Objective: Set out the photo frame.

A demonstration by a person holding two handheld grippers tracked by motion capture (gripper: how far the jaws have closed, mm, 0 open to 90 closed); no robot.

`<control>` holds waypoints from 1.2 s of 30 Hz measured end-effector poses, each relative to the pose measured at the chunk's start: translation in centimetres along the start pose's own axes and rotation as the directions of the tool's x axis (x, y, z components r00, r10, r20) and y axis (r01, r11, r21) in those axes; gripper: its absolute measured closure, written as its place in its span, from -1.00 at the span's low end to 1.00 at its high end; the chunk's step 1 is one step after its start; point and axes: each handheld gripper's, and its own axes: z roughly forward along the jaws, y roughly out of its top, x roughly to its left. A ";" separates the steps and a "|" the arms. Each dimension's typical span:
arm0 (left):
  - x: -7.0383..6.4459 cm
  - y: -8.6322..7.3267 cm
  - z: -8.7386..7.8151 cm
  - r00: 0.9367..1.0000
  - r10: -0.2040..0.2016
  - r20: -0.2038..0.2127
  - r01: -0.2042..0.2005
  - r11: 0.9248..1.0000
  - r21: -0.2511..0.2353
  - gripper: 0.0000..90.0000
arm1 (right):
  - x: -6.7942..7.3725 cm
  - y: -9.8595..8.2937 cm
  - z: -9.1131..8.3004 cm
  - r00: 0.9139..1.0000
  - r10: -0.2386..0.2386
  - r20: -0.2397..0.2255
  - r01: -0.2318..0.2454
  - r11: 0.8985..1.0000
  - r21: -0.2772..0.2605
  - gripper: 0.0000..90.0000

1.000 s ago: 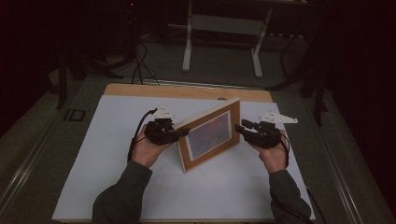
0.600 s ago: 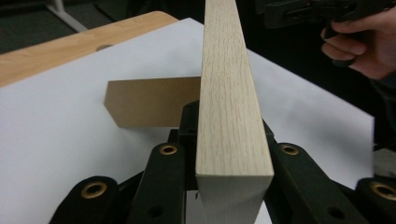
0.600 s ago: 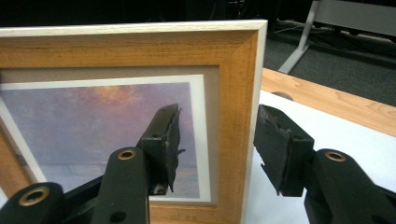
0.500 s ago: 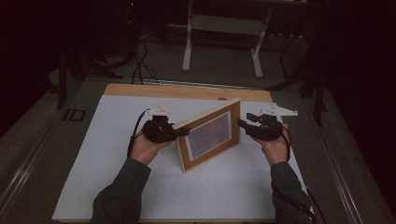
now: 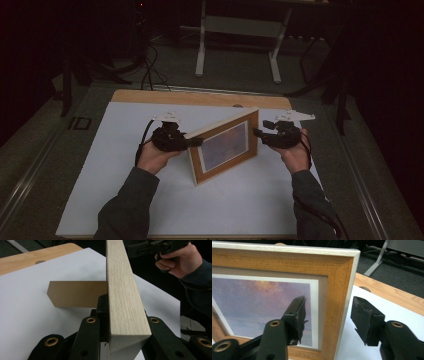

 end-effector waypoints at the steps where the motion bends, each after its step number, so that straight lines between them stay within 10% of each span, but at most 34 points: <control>1: 0.0 0.0 0.0 1.000 0.001 0.009 -0.001 1.000 0.004 0.69 | 0.0 0.1 0.1 1.000 -0.002 -0.003 0.002 1.000 0.005 -0.04; 19: 0.5 0.3 -0.1 0.999 0.016 0.051 -0.018 0.999 0.038 0.69 | -0.6 1.3 2.7 0.998 -0.021 -0.062 0.024 0.998 0.051 -0.55; 36: 0.8 0.4 0.0 0.998 0.016 0.064 -0.019 0.999 0.043 0.69 | -1.5 1.5 4.2 0.981 0.002 -0.192 0.006 0.999 0.041 -0.53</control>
